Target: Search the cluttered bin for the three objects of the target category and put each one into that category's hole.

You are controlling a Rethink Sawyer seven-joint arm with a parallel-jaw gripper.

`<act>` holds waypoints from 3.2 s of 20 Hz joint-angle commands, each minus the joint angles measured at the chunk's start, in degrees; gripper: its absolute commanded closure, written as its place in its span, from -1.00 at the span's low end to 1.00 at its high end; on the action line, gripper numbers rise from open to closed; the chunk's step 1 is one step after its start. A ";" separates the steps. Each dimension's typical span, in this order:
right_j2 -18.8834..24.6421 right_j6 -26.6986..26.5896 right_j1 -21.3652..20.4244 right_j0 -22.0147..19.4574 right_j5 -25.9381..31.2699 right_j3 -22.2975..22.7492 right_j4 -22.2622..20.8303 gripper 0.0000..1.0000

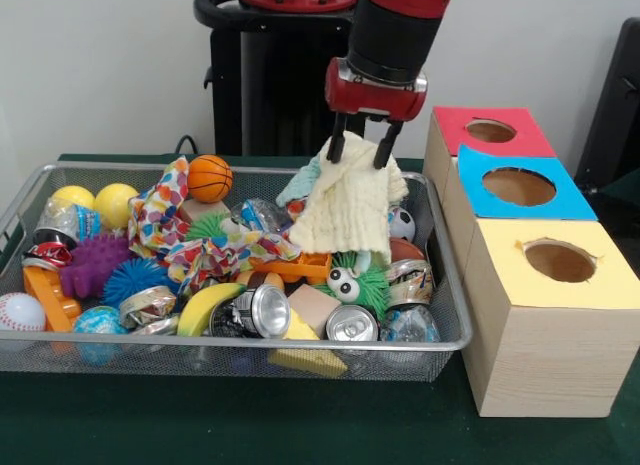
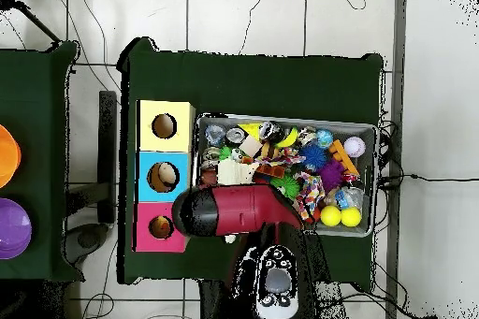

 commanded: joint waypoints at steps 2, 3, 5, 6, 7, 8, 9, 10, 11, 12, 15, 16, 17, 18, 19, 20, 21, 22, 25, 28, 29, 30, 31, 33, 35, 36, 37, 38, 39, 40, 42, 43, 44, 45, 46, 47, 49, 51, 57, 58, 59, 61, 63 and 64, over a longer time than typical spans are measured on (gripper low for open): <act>-0.41 15.99 -4.40 4.81 -5.98 11.82 2.96 -1.00; 0.33 15.17 -5.37 4.46 -6.20 13.22 3.66 -1.00; 2.03 13.51 -6.66 3.34 -7.39 15.94 5.06 -1.00; 3.02 12.86 -6.17 2.32 -8.91 17.01 5.43 -1.00; 4.01 12.21 -5.68 1.29 -10.43 18.08 5.79 -1.00; 4.95 11.44 -4.67 -0.06 -12.62 18.99 5.66 -1.00; 5.60 10.43 -3.78 -1.10 -14.45 19.45 5.04 -1.00; 6.60 9.63 -3.21 -2.37 -15.63 20.30 4.98 -1.00; 7.70 8.74 -2.88 -3.59 -15.99 21.03 5.11 -1.00; 8.87 8.02 -3.01 -4.75 -15.95 21.94 5.40 -1.00; 11.60 5.90 -4.72 -7.46 -14.05 23.85 5.87 -1.00; 12.38 5.37 -5.04 -8.46 -13.75 24.22 5.80 -1.00; 12.92 5.06 -4.98 -9.40 -13.74 24.49 5.65 -1.00; 13.08 4.77 -4.97 -9.99 -13.70 24.42 5.19 -1.00; 13.25 4.49 -4.95 -10.58 -13.66 24.36 4.73 -1.00; 13.67 4.19 -4.45 -11.38 -13.83 24.12 4.43 -1.00; 14.09 3.89 -3.95 -12.19 -14.00 23.88 4.13 -1.00; 14.48 3.82 -3.27 -12.94 -14.46 23.61 3.94 -1.00; 15.28 3.25 -2.06 -14.98 -15.20 22.94 3.15 -1.00; 15.59 2.32 -2.15 -16.44 -14.43 22.25 2.27 -1.00; 15.77 1.95 -1.97 -17.04 -14.48 22.05 1.87 -1.00; 16.14 1.47 -1.82 -17.79 -14.14 21.93 1.67 -1.00; 16.30 0.93 -1.63 -18.38 -13.63 21.49 1.37 -1.00; 16.57 -0.12 -1.70 -19.41 -12.42 20.58 0.78 -1.00; 16.90 -1.18 -2.13 -20.39 -10.97 19.69 0.18 -1.00; 17.08 -1.82 -2.20 -20.84 -10.15 18.94 -0.18 -1.00; 17.25 -2.46 -2.27 -21.30 -9.32 18.20 -0.53 -1.00; 17.46 -3.05 -2.31 -21.81 -8.59 17.55 -0.89 -1.00; 17.69 -3.69 -2.21 -22.52 -7.90 17.01 -1.29 -1.00; 17.97 -4.31 -2.12 -23.12 -7.36 16.47 -1.78 -1.00; 18.64 -5.34 -2.00 -24.46 -6.58 15.90 -2.65 -1.00; 18.81 -5.73 -2.06 -24.95 -5.62 15.53 -2.92 -1.00; 19.03 -6.16 -2.41 -25.59 -4.91 15.38 -3.31 -1.00; 19.14 -6.54 -2.78 -26.19 -4.09 15.21 -3.71 -1.00; 19.25 -6.92 -3.15 -26.79 -3.27 15.04 -4.11 -1.00; 19.44 -7.25 -3.20 -27.46 -2.75 14.96 -4.55 -1.00; 19.80 -8.04 -3.43 -28.73 -1.68 14.71 -5.54 -1.00; 20.15 -8.91 -3.66 -29.86 -0.55 14.32 -6.51 -1.00; 21.97 -9.72 -1.51 -32.46 -0.80 12.28 -10.95 -1.00; 22.22 -9.71 -1.01 -32.84 -0.85 11.94 -11.66 -1.00; 22.38 -9.66 -0.67 -33.10 -0.68 11.59 -12.30 -1.00; 22.83 -9.61 0.03 -33.88 -0.45 10.99 -13.32 -1.00; 23.47 -9.64 0.32 -34.56 -0.45 10.48 -14.31 -1.00; 23.95 -9.80 0.39 -34.87 -0.26 10.14 -14.62 -1.00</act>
